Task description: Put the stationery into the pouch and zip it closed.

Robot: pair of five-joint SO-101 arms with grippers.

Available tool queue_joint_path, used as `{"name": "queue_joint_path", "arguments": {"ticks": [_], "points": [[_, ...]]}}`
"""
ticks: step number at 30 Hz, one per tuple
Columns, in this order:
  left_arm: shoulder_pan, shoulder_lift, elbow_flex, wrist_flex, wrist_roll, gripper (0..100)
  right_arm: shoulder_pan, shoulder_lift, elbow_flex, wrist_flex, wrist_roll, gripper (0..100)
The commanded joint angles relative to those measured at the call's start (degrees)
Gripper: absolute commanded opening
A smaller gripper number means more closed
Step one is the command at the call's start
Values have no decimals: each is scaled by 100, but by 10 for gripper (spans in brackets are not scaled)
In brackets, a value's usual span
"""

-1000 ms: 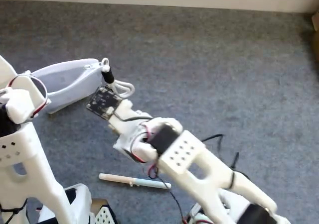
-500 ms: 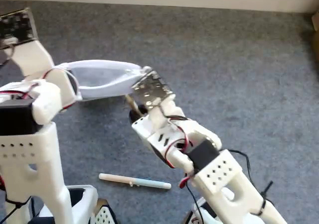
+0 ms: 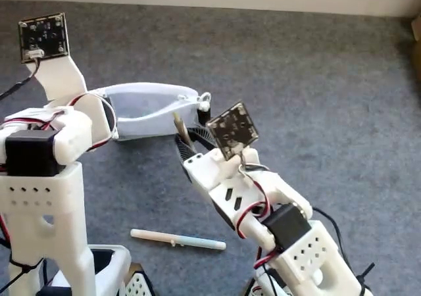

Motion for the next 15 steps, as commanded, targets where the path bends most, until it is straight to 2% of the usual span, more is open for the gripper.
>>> {"name": "queue_joint_path", "arguments": {"ticks": [1,7,15], "points": [[57,-92,-66,-44,-62,7,66,-312,-48,-163,-633,4],[48,-92,-66,-9,-62,7,-145,-453,-75,-470,-615,4],[-154,-92,-66,0,-62,7,-180,-426,-48,-2993,-132,4]]}}
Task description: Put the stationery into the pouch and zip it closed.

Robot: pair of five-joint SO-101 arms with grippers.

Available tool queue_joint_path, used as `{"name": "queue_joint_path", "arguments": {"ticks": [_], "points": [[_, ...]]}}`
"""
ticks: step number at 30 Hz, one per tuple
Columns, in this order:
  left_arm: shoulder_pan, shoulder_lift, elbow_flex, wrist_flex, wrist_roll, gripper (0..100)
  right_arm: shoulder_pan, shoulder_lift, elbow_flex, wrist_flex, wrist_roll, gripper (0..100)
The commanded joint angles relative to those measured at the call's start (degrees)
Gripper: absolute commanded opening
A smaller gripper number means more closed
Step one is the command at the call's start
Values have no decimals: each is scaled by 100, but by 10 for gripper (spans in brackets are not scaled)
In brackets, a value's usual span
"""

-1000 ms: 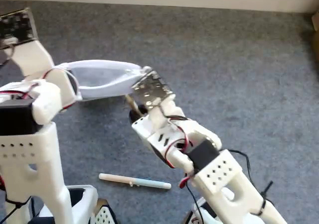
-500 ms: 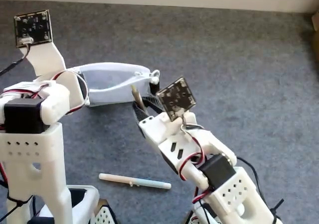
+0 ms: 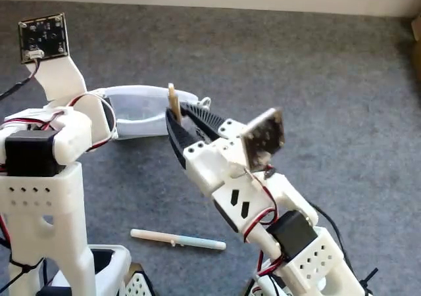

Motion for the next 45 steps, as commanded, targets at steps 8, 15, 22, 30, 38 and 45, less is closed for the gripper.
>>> {"name": "queue_joint_path", "arguments": {"ticks": [8,15,22,30,38,45], "points": [[-312,-92,-75,0,-62,7,-48,-119,-426,-1877,167,4],[-312,-92,-75,9,-62,7,-40,-110,-1165,-1938,167,4],[-295,-92,-75,35,-62,7,-31,-4,-1411,-1938,176,4],[-295,-92,-75,35,-62,7,242,1367,-1587,-3231,176,4],[-295,-92,75,-9,-70,8,462,2009,-1587,-3653,167,4],[-312,-92,75,-9,-70,8,462,2044,-1587,-3635,167,4]]}}
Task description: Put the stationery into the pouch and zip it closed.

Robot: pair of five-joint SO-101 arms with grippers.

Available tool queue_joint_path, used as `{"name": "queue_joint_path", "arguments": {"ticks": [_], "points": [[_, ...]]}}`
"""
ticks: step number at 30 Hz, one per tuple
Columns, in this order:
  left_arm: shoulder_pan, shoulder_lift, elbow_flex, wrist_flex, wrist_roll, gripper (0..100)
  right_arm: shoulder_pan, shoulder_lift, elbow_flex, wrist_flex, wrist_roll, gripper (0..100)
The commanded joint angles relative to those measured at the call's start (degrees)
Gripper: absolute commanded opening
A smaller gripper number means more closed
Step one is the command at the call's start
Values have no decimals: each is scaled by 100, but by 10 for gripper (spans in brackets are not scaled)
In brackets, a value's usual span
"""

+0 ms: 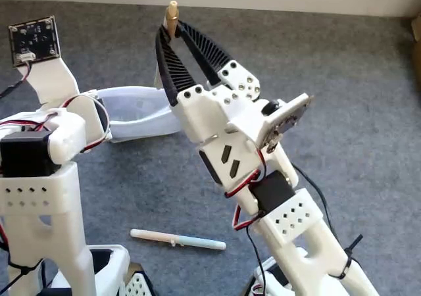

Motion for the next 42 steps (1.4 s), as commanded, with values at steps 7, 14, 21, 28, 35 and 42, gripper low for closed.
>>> {"name": "queue_joint_path", "arguments": {"ticks": [7,14,21,28,35,42], "points": [[-57,-84,-66,-35,-70,8,75,-13,-338,-127,62,4],[-57,-84,-66,-26,-70,8,-171,-13,-391,840,88,4],[-66,-84,-66,-9,-70,8,-488,-4,-251,875,1354,4],[-66,-84,-66,-9,-70,8,-532,-4,-92,866,1618,4],[-66,-84,-57,-9,-70,8,-532,-48,-48,884,1723,95],[-66,-84,-57,-9,-70,8,-532,-57,-40,892,1723,146]]}}
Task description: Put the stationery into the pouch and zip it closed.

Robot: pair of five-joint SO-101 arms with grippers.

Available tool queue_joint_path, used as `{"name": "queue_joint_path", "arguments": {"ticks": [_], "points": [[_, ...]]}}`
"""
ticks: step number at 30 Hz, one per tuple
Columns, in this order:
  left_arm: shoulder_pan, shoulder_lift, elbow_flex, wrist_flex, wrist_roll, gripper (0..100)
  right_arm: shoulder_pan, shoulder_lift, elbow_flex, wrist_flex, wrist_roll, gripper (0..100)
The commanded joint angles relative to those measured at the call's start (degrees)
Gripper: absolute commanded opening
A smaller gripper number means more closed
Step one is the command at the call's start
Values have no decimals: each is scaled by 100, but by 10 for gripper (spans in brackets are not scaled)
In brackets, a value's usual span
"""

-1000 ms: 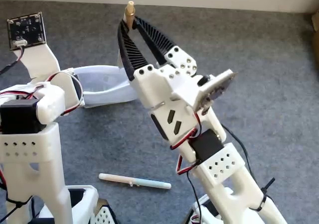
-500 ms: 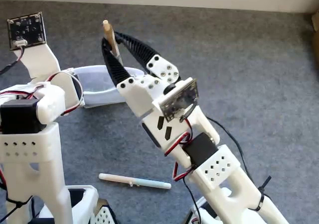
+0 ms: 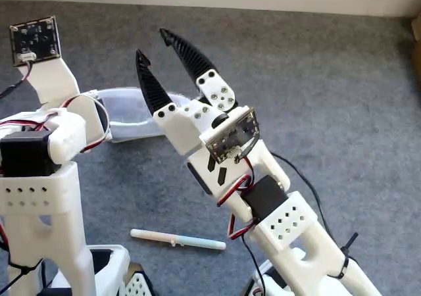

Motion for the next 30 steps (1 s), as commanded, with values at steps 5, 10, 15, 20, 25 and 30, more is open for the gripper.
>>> {"name": "queue_joint_path", "arguments": {"ticks": [5,10,15,20,25,30], "points": [[-66,-84,-57,-9,-35,8,-48,-57,-40,31,62,146],[-66,-84,-57,-9,-35,8,-48,-48,-40,31,62,146],[-75,-84,-57,0,-193,7,-66,-127,-66,84,62,146],[-470,-92,-66,9,-229,7,-75,-708,-101,1226,53,146],[-919,-92,-75,-9,-237,7,-66,-1042,-259,1402,53,146],[-1358,-92,-57,9,-229,7,-4,-1033,-277,1490,53,146]]}}
